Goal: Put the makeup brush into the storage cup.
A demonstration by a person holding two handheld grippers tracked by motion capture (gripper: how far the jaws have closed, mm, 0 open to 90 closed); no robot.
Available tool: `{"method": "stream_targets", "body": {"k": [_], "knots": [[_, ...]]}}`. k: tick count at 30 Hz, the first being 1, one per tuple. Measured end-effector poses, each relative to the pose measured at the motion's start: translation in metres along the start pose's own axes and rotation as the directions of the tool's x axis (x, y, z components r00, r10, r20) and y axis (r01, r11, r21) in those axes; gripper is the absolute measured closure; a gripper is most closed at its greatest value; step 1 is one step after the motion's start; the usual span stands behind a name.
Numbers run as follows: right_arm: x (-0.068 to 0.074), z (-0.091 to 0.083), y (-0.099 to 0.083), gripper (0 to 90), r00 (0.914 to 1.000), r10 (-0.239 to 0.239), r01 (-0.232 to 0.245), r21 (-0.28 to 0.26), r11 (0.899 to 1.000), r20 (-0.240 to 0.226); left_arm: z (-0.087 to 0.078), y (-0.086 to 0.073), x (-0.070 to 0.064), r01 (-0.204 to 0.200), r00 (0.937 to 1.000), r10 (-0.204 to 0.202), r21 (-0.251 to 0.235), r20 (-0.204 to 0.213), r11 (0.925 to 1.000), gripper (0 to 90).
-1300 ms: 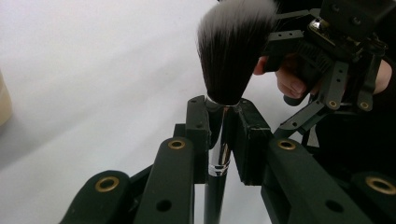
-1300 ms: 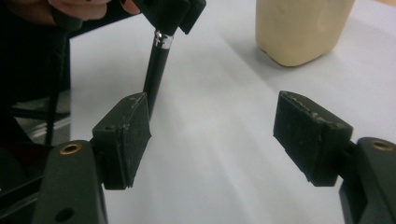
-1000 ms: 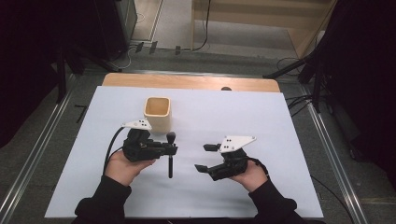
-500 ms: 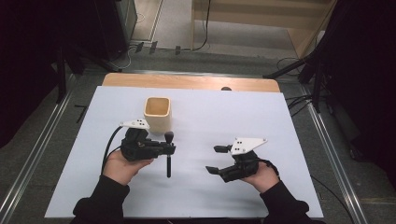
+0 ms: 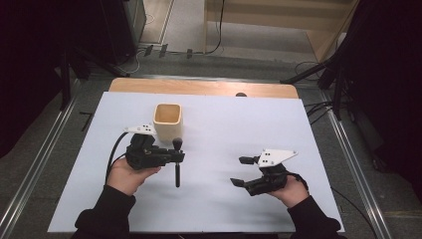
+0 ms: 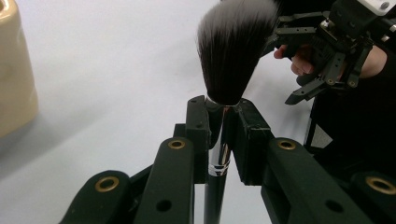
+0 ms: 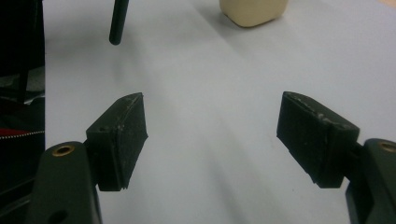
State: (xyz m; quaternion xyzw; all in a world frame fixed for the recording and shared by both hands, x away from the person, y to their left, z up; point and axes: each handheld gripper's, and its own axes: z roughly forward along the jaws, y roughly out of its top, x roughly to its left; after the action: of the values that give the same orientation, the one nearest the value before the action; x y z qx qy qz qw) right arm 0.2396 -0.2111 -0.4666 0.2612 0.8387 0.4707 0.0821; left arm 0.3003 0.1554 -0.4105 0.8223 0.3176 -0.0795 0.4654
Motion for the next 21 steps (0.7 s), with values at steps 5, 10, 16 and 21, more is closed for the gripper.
{"method": "stream_targets", "body": {"k": [5, 10, 16, 21], "knots": [[-0.003, -0.007, -0.007, 25.3, 0.9999, 0.010, -0.010, 0.005, 1.000, 0.013, -0.001, 0.001, 0.003, 0.010, 0.9999, -0.010, -0.005, -0.003, 0.9999, 78.5], [-0.005, -0.011, -0.012, 25.3, 0.9997, 0.018, -0.018, 0.015, 1.000, 0.018, -0.001, 0.002, 0.004, 0.011, 0.9999, -0.011, 0.001, -0.006, 0.9999, 78.5], [-0.006, -0.017, -0.019, 25.3, 0.9994, 0.017, -0.018, 0.036, 0.999, 0.029, -0.001, 0.003, 0.004, 0.011, 0.9999, -0.011, 0.000, -0.004, 0.9999, 78.5], [-0.007, -0.023, -0.024, 25.3, 0.9987, 0.029, -0.031, 0.036, 0.999, 0.041, -0.001, 0.004, 0.005, 0.015, 0.9999, -0.015, -0.001, -0.006, 0.9999, 78.5]]}}
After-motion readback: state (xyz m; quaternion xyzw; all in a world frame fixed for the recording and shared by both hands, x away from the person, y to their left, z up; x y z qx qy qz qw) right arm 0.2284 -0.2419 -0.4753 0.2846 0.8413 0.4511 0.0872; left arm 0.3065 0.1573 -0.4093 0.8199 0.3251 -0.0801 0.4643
